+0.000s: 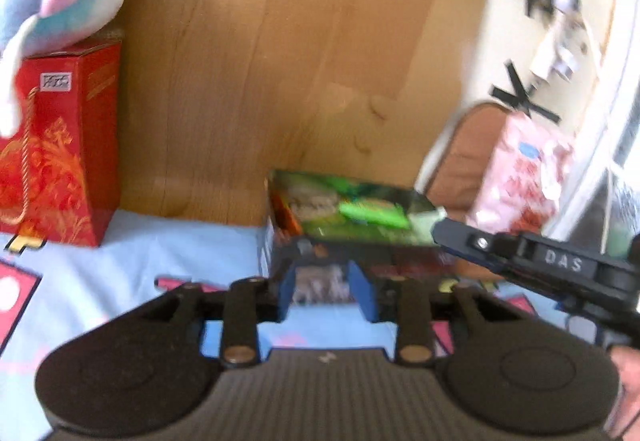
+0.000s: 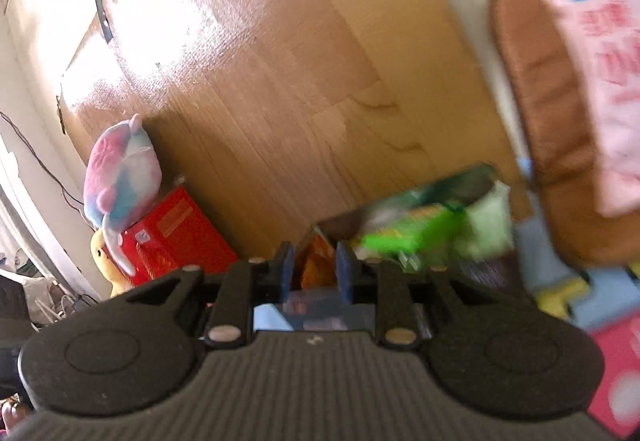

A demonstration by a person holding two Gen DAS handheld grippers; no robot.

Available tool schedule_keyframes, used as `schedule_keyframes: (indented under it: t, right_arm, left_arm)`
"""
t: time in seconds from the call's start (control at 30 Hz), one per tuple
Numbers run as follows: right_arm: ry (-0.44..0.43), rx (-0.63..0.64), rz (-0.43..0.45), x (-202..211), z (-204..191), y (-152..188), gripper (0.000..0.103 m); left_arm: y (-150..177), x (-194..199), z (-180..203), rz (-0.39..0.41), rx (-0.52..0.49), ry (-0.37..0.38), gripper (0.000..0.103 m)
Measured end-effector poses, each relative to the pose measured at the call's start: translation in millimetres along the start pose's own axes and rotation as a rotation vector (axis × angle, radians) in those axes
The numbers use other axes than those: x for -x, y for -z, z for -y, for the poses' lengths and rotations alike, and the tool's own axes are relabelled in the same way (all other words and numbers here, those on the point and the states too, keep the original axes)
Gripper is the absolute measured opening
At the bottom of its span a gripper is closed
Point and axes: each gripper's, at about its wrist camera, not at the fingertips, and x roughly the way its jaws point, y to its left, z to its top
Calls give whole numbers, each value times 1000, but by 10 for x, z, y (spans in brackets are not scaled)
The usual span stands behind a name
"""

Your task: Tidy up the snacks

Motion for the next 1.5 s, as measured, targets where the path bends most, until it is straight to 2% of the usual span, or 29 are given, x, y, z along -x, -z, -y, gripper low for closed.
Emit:
schedule_keyframes:
  t: [0.1, 0.23, 0.43, 0.5, 0.57, 0.7, 0.77, 0.8, 0.83, 0.93, 1.1, 1.37, 1.5]
  right_arm:
    - [60, 6, 7, 378, -50, 255, 27]
    - [119, -25, -14, 659, -44, 555, 28]
    - [167, -9, -26, 991, -233, 830, 33]
    - [168, 4, -25, 1105, -294, 861, 38]
    - [172, 24, -12, 1209, -381, 891, 46]
    - [181, 79, 9, 1385, -526, 945, 57]
    - [181, 89, 17, 1465, -575, 986, 66]
    - [180, 91, 21, 1497, -596, 997, 68]
    - [178, 93, 24, 1528, -615, 1014, 71]
    - [175, 89, 30, 1604, -652, 1051, 76]
    - [162, 58, 25, 1708, -666, 1110, 79]
    - [146, 38, 29, 1854, -677, 1163, 82]
    - [151, 27, 34, 1891, -641, 1168, 82]
  left_arm:
    - [239, 169, 156, -21, -39, -14, 35]
    - [540, 371, 320, -40, -84, -48, 35]
    - [863, 629, 466, -53, -100, -93, 44]
    - [933, 725, 501, -47, -103, -107, 47]
    - [990, 806, 538, -41, -113, -126, 50]
    - [1075, 980, 596, -21, -123, -176, 65]
    - [1111, 1066, 620, -5, -127, -199, 81]
    - [1133, 1116, 636, 9, -132, -213, 95]
    - [1151, 1161, 654, 25, -140, -227, 101]
    - [1189, 1265, 714, 50, -168, -260, 103]
    - [1255, 1371, 761, 49, -147, -267, 103]
    - [1326, 1455, 889, 47, -158, -255, 103]
    - [1326, 1436, 943, 16, -155, -233, 103]
